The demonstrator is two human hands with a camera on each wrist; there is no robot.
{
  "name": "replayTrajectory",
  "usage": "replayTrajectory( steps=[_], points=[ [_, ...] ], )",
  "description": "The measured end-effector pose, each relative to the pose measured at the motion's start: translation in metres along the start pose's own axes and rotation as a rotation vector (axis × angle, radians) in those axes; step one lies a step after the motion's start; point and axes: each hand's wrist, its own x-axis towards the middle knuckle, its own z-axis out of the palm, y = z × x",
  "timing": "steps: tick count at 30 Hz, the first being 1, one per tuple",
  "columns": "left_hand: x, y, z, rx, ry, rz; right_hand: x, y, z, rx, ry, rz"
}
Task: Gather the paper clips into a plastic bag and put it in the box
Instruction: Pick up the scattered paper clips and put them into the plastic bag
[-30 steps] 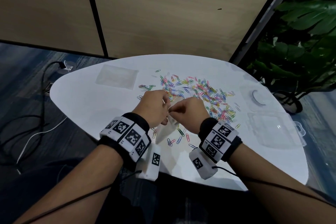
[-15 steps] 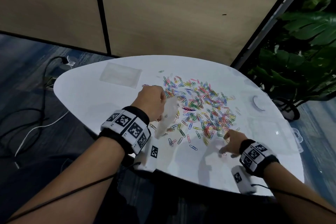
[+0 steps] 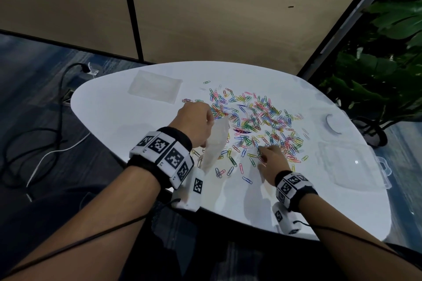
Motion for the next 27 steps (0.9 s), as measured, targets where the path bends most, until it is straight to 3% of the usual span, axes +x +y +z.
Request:
replayTrajectory(
  steps=[7,12,15,18,23,27],
  points=[
    [0.003,-0.001,0.002,0.003,-0.004,0.002,0.007,-0.011,0.002,-0.157,0.117,-0.118],
    [0.001,-0.001,0.002,0.018,-0.003,0.008,0.014,-0.005,-0.022,0.005,0.109,-0.041],
    [0.001,0.001,0.002,0.017,-0.003,0.013,0.020,0.001,-0.043,0.247,0.132,0.094],
    [0.001,0.005,0.003,0.018,-0.019,0.020,0.022,-0.007,-0.069,0.667,0.075,0.227],
    [0.002,0.009,0.007,0.008,-0.030,0.025,-0.001,-0.064,-0.113,1.422,-0.170,0.125],
    [0.001,0.011,0.011,0.003,-0.033,0.044,-0.026,-0.106,-0.118,1.448,-0.308,0.020]
  ],
)
